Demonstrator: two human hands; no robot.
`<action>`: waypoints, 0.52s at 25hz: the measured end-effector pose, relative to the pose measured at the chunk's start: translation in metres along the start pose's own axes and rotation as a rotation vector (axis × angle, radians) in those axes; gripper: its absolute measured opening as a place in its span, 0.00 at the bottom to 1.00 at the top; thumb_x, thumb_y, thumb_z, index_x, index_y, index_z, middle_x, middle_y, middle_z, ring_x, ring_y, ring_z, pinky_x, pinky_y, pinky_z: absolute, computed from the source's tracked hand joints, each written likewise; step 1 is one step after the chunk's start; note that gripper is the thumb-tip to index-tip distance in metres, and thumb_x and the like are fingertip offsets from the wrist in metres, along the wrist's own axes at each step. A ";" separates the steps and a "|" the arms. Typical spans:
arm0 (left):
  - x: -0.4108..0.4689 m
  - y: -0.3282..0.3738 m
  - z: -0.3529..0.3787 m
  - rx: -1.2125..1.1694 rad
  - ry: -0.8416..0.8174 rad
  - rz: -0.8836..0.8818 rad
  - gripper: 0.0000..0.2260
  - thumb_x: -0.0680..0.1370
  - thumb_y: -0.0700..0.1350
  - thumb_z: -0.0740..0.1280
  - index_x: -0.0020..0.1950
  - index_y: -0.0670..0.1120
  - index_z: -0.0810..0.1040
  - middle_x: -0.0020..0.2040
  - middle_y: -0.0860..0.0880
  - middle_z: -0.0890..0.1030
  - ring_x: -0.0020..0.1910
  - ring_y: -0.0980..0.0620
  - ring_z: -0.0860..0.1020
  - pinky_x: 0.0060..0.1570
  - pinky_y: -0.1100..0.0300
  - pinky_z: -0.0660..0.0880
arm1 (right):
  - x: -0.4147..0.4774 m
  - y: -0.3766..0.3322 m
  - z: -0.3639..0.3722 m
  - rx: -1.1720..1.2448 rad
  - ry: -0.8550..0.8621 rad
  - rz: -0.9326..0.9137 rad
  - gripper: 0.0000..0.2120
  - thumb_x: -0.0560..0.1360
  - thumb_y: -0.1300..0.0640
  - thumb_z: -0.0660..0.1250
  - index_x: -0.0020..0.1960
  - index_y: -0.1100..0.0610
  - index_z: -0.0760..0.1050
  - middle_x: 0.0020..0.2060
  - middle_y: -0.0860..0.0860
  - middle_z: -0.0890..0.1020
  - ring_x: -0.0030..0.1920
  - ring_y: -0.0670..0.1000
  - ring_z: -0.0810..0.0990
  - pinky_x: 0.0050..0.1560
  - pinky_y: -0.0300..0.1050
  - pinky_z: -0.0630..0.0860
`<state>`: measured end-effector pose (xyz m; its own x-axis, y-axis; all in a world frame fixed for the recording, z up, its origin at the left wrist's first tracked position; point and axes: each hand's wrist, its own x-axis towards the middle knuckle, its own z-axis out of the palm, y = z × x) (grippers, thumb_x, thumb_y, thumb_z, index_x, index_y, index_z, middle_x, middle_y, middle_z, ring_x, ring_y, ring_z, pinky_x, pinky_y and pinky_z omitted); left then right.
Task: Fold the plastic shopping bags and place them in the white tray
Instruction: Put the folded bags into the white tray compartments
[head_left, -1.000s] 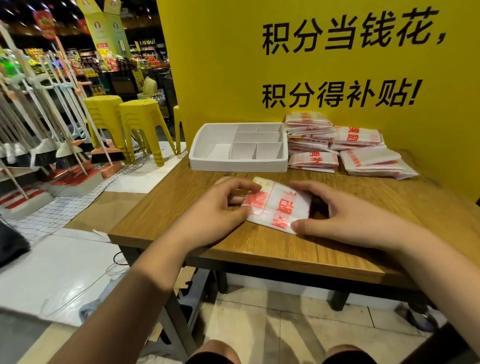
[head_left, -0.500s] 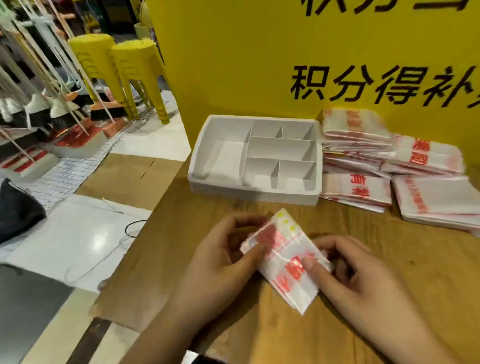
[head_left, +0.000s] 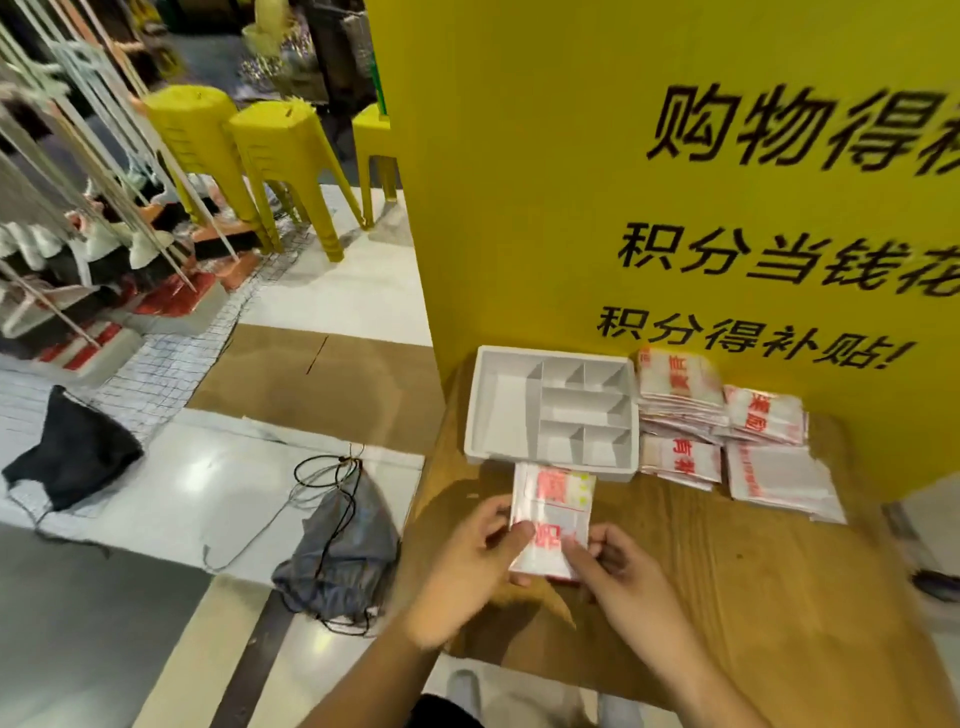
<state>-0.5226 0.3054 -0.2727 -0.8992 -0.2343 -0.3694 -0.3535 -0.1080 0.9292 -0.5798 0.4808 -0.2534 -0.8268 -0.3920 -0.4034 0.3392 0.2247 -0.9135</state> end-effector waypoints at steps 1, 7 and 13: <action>0.003 0.008 -0.012 0.029 0.009 0.026 0.13 0.79 0.46 0.69 0.63 0.53 0.74 0.55 0.51 0.85 0.50 0.50 0.85 0.38 0.55 0.82 | 0.001 -0.009 0.007 0.004 -0.012 0.007 0.05 0.78 0.58 0.69 0.49 0.61 0.79 0.36 0.53 0.84 0.34 0.48 0.80 0.35 0.36 0.74; 0.026 0.032 -0.040 0.090 0.092 0.109 0.16 0.80 0.45 0.69 0.66 0.51 0.69 0.50 0.49 0.85 0.40 0.55 0.84 0.33 0.59 0.80 | 0.024 -0.034 0.041 0.054 0.059 0.013 0.05 0.80 0.58 0.67 0.53 0.58 0.80 0.38 0.55 0.84 0.32 0.49 0.80 0.35 0.39 0.77; 0.054 0.035 -0.044 0.153 0.062 0.066 0.12 0.81 0.42 0.67 0.62 0.55 0.76 0.52 0.50 0.83 0.41 0.55 0.82 0.42 0.60 0.79 | 0.079 -0.042 0.038 -0.057 0.118 0.018 0.10 0.79 0.57 0.68 0.58 0.57 0.74 0.40 0.55 0.84 0.27 0.47 0.80 0.29 0.39 0.77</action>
<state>-0.5723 0.2460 -0.2610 -0.9060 -0.2958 -0.3029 -0.3333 0.0571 0.9411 -0.6427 0.4064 -0.2487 -0.8687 -0.2807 -0.4081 0.3316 0.2824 -0.9002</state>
